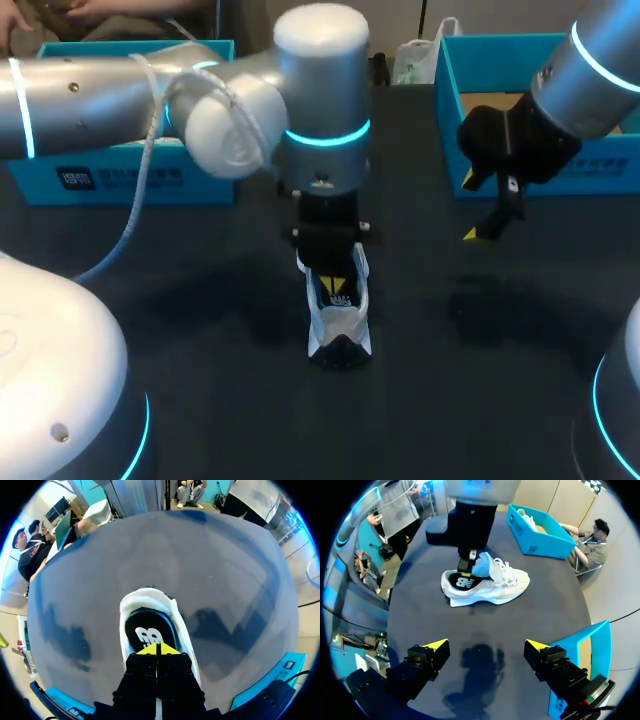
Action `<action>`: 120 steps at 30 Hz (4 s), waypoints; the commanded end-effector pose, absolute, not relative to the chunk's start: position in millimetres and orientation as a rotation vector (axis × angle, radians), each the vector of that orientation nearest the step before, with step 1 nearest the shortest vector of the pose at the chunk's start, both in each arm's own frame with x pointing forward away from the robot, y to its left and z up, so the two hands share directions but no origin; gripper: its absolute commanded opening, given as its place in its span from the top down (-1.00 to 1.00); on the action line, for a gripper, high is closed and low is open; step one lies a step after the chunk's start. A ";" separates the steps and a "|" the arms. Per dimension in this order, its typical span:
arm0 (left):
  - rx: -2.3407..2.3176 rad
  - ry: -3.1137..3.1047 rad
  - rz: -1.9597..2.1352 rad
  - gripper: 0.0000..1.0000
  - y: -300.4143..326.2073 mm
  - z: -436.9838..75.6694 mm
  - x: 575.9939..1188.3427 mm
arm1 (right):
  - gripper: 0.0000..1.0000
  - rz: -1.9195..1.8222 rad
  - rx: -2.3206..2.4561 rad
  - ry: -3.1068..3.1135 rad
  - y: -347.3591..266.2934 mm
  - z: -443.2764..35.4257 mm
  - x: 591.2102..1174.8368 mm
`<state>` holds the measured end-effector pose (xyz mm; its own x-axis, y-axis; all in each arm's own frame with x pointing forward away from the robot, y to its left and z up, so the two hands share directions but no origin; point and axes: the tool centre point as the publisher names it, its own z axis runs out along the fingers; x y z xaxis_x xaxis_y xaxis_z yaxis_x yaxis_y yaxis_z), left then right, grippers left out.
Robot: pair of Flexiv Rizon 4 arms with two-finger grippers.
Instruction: Take the shoe out of the shoebox, open the shoe tongue, remove and reinsert the insole, then place the shoe into the shoebox
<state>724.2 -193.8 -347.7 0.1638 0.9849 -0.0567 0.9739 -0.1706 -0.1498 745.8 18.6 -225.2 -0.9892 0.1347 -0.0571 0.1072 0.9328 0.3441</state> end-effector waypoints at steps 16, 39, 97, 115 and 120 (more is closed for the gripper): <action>-2.311 -2.084 0.185 1.00 -197.1 -361.8 718.8 | -1.00 0.526 0.190 3.009 19.1 -226.1 745.6; -2.238 -2.024 0.238 1.00 -207.3 -405.2 695.8 | -1.00 0.526 0.190 3.009 19.1 -226.1 745.6; -2.430 -2.387 -0.275 -1.00 -194.5 -338.5 766.2 | -1.00 0.526 0.190 3.009 19.1 -226.1 745.6; -2.419 -2.321 -0.298 -1.00 -187.6 -333.9 758.8 | -1.00 0.526 0.190 3.009 19.1 -226.1 745.6; -2.396 -2.340 -0.300 -1.00 -190.2 -334.3 770.3 | -1.00 0.526 0.190 3.009 19.1 -226.1 745.6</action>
<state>763.9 -187.4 -333.5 0.0286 0.9991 -0.0310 0.9583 -0.0186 0.2853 745.7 18.4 -225.3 -0.9892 0.1344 -0.0578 0.1066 0.9326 0.3447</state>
